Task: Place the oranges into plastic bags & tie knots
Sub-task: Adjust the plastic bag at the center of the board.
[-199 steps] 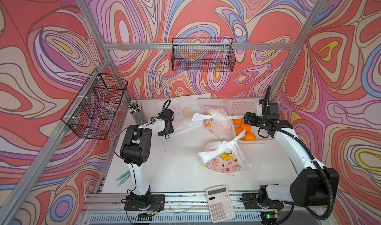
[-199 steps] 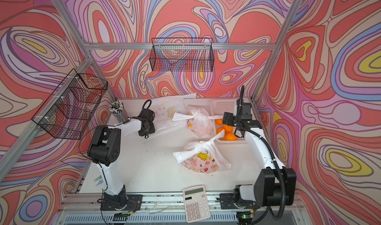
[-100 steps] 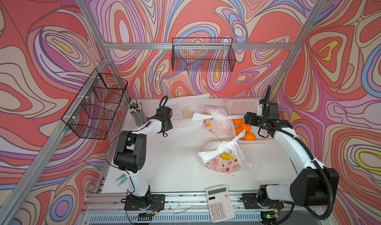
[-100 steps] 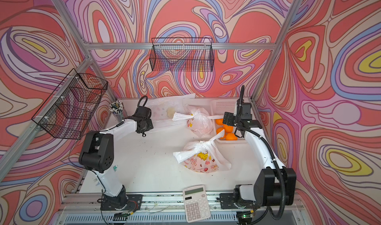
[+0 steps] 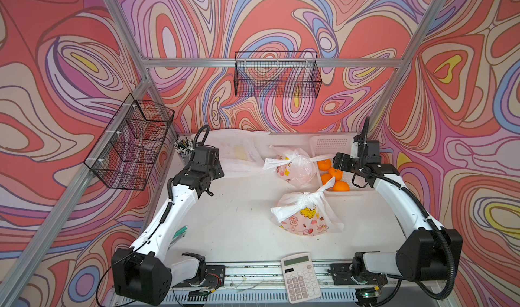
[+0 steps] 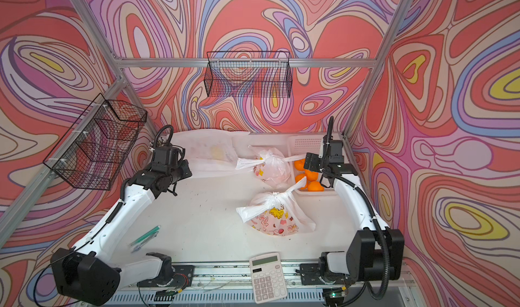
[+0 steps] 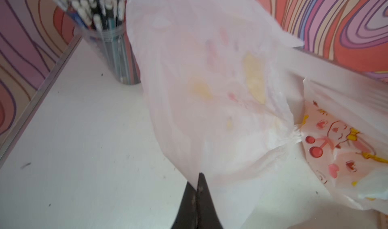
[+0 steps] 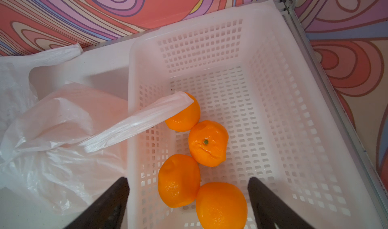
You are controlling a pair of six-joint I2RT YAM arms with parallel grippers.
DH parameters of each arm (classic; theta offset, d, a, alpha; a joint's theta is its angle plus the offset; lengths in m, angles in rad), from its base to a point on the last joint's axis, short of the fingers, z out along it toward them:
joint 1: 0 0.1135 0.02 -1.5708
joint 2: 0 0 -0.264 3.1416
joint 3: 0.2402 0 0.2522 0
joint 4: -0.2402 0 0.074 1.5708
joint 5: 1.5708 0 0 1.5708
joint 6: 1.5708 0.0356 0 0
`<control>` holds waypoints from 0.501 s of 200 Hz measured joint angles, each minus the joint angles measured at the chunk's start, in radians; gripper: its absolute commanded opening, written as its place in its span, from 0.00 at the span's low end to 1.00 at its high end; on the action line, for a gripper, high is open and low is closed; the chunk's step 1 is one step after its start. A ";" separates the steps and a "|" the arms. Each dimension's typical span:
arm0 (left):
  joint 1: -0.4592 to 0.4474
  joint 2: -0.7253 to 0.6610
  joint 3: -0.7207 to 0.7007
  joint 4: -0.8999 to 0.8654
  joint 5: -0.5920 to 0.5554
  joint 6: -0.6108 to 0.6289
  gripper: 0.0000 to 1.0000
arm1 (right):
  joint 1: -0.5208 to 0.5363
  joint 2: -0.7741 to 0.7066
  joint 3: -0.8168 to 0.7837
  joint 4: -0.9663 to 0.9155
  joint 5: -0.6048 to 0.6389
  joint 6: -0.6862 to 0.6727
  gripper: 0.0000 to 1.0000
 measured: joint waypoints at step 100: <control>0.018 -0.297 -0.040 -0.315 -0.314 -0.146 0.33 | 0.000 0.022 0.000 0.016 0.000 0.027 0.93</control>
